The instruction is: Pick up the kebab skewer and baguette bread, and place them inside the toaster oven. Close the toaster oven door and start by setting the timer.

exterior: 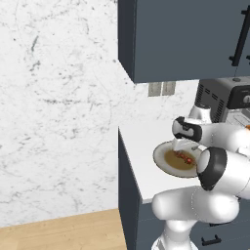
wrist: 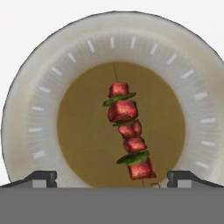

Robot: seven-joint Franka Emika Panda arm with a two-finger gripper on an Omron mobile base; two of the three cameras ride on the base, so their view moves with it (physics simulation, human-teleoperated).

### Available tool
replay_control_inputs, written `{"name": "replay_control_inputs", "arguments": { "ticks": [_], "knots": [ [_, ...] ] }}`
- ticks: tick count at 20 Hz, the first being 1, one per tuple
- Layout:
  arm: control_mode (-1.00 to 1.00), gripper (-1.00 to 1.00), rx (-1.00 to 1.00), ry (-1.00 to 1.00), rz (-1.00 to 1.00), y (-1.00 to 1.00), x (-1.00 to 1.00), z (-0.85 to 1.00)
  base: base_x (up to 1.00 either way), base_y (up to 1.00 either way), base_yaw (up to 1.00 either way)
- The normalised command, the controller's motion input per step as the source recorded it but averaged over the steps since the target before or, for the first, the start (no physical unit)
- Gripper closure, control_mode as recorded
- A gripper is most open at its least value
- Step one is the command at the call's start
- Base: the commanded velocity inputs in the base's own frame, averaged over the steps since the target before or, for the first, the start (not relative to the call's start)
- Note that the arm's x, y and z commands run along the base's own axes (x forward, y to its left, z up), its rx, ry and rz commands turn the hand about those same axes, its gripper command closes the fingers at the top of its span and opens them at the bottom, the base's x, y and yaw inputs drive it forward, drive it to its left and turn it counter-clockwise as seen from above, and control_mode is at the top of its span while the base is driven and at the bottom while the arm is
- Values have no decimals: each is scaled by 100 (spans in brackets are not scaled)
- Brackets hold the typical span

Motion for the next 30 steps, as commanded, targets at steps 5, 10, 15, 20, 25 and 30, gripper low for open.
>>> {"name": "replay_control_inputs", "arguments": {
  "ticks": [5, 10, 15, 20, 25, 30],
  "knots": [
    [-100, -100, 0, 0, 9, 0, 31, -57, 0, 0, 0],
    [-100, -100, 0, 0, 10, -7, 1, -41, 0, 0, 0],
    [-100, -100, 0, 0, 4, 0, 0, -31, 0, 0, 0],
    [-100, -100, 0, 0, 1, 0, 0, -12, 0, 0, 0],
    [-100, -100, 0, 0, 0, 0, 0, 0, 0, 0, 0],
    [-100, 100, 0, 0, 0, 0, 0, 0, 0, 0, 0]
  ]
}}
